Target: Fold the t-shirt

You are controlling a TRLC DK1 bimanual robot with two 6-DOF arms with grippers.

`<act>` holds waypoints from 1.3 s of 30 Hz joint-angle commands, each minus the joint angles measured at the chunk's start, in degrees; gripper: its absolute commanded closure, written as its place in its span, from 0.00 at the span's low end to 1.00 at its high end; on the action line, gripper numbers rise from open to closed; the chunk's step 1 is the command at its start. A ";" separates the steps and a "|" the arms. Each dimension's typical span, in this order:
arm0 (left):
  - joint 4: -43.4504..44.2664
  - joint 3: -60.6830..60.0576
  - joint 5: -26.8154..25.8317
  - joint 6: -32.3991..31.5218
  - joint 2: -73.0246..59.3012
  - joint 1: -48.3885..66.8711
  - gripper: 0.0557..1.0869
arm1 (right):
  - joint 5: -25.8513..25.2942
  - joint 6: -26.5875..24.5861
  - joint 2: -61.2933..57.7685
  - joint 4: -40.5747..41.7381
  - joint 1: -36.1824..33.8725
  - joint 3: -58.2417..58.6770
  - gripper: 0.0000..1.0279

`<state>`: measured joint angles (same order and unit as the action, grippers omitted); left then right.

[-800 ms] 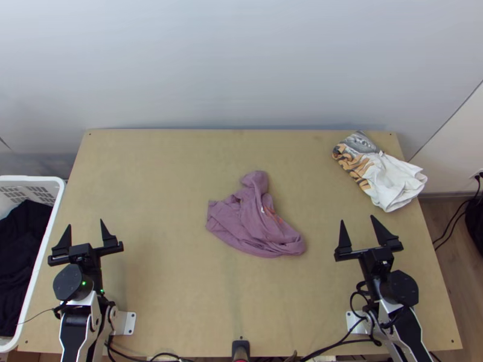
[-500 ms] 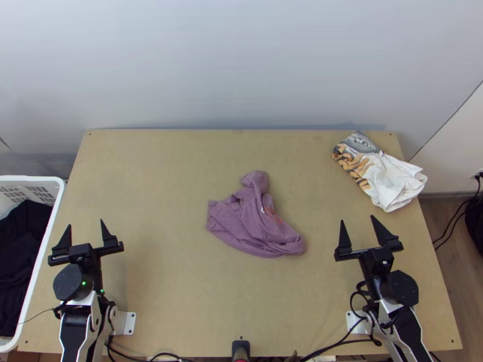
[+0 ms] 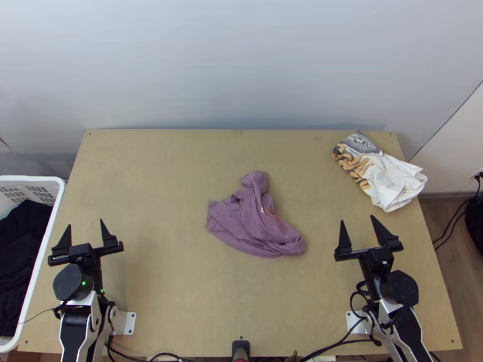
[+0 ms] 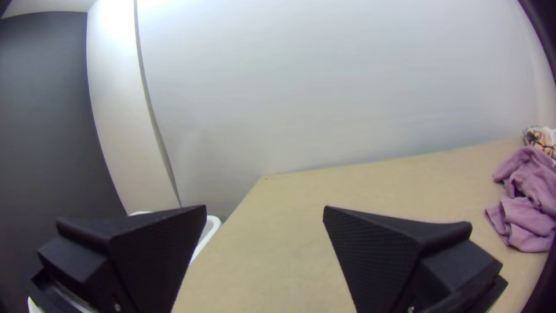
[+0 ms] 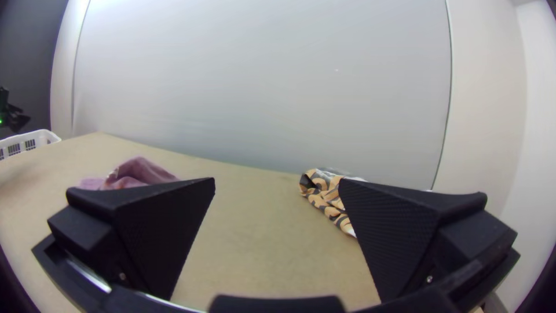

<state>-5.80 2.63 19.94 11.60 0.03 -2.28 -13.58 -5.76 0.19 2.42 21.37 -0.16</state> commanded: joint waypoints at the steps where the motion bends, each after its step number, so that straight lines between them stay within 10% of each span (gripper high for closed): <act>1: 0.00 0.00 -0.08 0.01 -0.03 0.00 0.05 | -0.04 -0.04 -0.01 0.05 -0.01 -0.01 0.03; 20: -0.96 0.18 -4.74 -5.88 -0.03 0.88 0.05 | -0.04 5.41 -0.01 0.05 5.00 -0.01 0.03; 28: -1.76 0.27 -5.79 -9.31 -0.03 0.53 0.05 | -8.83 -8.39 0.17 19.47 2.37 -0.80 0.03; 39: 0.53 1.67 -0.26 -5.53 -3.81 -0.88 0.05 | -12.78 -8.04 -8.71 9.36 3.68 -13.99 0.03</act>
<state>-6.48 2.85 18.06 4.56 -0.40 -3.22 -23.22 -13.58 -2.48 15.68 24.75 -7.40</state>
